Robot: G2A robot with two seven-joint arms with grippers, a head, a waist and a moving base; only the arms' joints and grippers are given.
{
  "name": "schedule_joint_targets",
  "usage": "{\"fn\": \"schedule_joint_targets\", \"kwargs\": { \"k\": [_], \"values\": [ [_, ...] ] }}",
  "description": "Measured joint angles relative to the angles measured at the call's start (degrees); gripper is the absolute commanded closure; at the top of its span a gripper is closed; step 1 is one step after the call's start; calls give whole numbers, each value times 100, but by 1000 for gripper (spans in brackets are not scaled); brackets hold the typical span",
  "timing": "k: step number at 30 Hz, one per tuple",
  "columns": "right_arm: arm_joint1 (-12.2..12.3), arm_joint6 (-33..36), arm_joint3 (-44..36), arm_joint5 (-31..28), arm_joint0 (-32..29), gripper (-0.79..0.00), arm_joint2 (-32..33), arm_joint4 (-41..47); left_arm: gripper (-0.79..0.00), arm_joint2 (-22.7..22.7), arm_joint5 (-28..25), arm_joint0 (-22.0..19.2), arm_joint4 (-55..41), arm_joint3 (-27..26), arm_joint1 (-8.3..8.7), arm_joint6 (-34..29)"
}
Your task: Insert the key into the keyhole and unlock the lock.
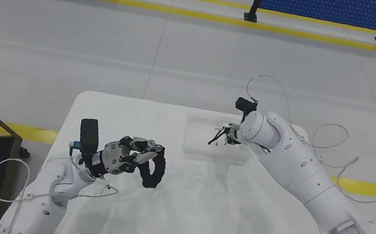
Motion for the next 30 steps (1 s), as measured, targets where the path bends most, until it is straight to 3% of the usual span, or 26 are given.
{"fn": "schedule_joint_targets", "kwargs": {
  "k": [3, 10, 17, 19, 20, 26, 30],
  "values": [
    [-18, 18, 59, -22, 20, -379, 59, -38, 0, 0, 0, 0, 0, 0, 0, 0],
    [40, 57, -23, -354, 16, -471, 360, -62, 0, 0, 0, 0, 0, 0, 0, 0],
    [215, 251, -340, -1669, -195, -477, 700, -218, 0, 0, 0, 0, 0, 0, 0, 0],
    [256, 351, -380, -2030, -252, -566, 764, -277, 0, 0, 0, 0, 0, 0, 0, 0],
    [280, 420, -397, -2242, -277, -576, 793, -349, 0, 0, 0, 0, 0, 0, 0, 0],
    [337, 670, -442, -2557, -368, -511, 811, -847, 0, 0, 0, 0, 0, 0, 0, 0],
    [335, 784, -511, -2662, -465, -400, 738, -1156, 0, 0, 0, 0, 0, 0, 0, 0]
  ]
}}
